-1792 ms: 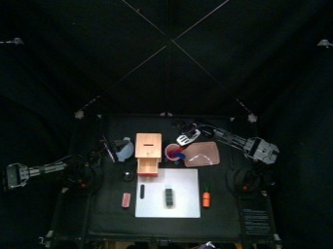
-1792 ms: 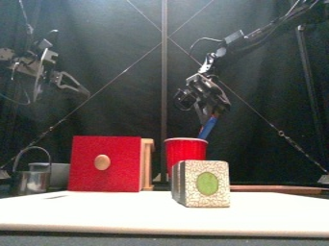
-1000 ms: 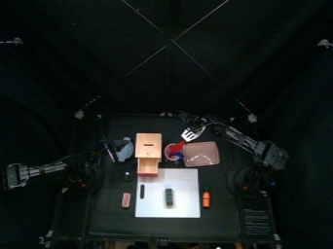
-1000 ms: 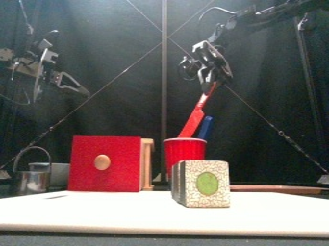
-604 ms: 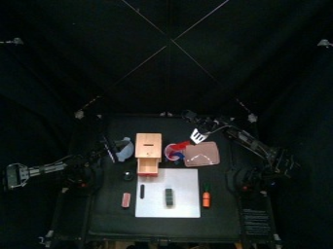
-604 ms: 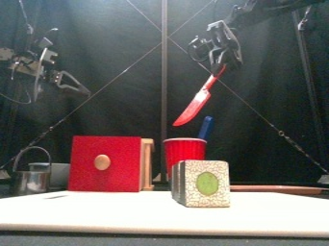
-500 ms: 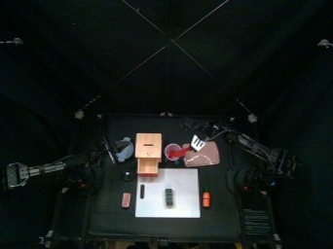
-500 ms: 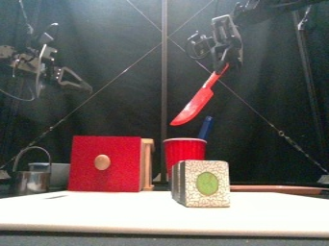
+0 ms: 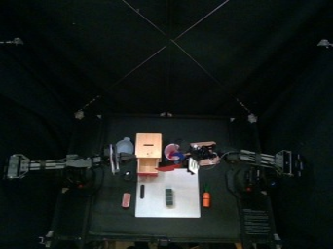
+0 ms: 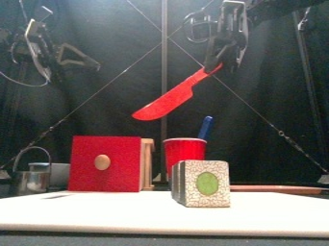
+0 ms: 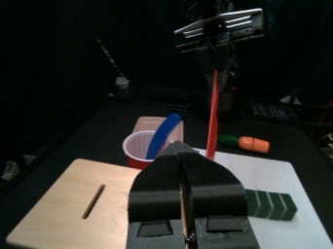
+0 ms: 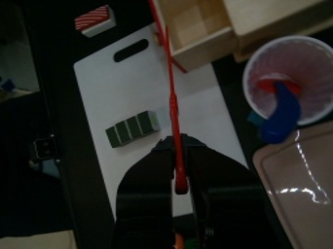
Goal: Place sushi on board then cut the sushi with the knife then place the pieces on the plate
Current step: Grasp knife edge with left hand
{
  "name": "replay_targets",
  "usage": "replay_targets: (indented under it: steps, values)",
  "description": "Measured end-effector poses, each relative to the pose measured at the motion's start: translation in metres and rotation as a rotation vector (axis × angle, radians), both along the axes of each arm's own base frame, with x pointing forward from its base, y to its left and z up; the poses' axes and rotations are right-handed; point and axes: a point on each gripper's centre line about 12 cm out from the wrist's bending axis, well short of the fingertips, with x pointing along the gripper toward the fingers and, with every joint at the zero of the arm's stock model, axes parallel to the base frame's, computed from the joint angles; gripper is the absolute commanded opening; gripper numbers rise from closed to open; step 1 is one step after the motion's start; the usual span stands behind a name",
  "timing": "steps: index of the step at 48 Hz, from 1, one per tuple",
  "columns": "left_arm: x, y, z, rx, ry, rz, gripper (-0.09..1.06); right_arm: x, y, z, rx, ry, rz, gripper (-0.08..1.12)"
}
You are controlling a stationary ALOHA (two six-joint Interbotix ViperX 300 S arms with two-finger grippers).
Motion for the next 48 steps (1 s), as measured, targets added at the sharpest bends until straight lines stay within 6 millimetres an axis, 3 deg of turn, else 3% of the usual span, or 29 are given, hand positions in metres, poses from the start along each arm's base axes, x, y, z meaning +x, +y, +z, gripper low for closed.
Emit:
replay_targets:
  steps: [11, 21, 31, 38, 48]
  values:
    - [0.017, -0.016, 0.002, 0.001, 0.023, -0.079, 0.32, -0.002, 0.034, -0.019, -0.111, -0.152, 0.08, 0.4]
    - [0.041, -0.038, -0.009, -0.019, 0.091, -0.168, 0.55, -0.014, 0.047, -0.02, -0.158, -0.361, 0.09, 0.4]
    - [0.055, -0.053, -0.015, -0.069, 0.127, -0.205, 0.56, -0.03, 0.055, -0.025, -0.154, -0.418, 0.102, 0.4]
    - [0.049, -0.07, -0.028, -0.116, 0.181, -0.251, 0.56, -0.046, 0.069, -0.026, -0.147, -0.436, 0.151, 0.4]
    - [0.044, -0.076, -0.052, -0.196, 0.304, -0.238, 0.56, -0.065, 0.078, -0.014, -0.138, -0.504, 0.181, 0.39]
